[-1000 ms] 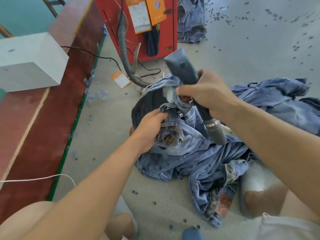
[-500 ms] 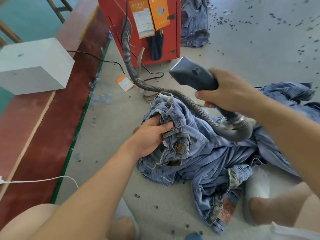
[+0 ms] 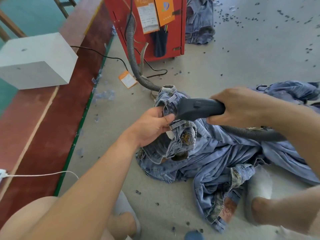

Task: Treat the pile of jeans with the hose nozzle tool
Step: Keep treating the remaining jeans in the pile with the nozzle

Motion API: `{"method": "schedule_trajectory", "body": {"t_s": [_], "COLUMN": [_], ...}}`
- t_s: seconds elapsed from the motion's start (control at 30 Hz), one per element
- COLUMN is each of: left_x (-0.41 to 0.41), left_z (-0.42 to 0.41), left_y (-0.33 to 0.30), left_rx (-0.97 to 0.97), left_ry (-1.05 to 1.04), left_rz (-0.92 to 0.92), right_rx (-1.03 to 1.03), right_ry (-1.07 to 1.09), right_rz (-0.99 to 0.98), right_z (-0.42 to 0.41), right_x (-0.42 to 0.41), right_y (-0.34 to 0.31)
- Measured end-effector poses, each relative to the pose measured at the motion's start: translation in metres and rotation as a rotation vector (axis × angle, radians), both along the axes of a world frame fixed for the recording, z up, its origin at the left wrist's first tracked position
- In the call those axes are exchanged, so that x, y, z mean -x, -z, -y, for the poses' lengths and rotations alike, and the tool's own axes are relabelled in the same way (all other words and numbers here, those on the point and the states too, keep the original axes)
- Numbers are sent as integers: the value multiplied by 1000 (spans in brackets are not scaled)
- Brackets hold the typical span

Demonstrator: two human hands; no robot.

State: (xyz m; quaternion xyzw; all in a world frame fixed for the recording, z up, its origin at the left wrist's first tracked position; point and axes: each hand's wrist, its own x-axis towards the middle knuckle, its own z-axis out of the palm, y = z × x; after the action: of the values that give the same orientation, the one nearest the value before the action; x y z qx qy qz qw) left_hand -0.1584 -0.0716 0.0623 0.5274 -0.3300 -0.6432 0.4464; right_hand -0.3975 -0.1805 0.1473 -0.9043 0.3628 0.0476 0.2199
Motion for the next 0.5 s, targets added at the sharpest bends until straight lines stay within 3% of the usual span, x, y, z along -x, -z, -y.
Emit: {"method": "schedule_trajectory", "body": {"t_s": [0.27,0.4,0.5], "left_x": [2,3,3], "left_z": [-4,-4,-3], "left_y": [5,0,-5], "left_rx": [-9,-14,-48], "left_ry": [-24,-39,12], "left_rz": [19,18,-18], "right_rx": [-29,-191,-185], "right_ry": [187,171,131], "right_rz": [176,67,20], "right_z": [5,6,-1], "right_x": [-10,0,-8], "right_y": [-7,-13,-3]}}
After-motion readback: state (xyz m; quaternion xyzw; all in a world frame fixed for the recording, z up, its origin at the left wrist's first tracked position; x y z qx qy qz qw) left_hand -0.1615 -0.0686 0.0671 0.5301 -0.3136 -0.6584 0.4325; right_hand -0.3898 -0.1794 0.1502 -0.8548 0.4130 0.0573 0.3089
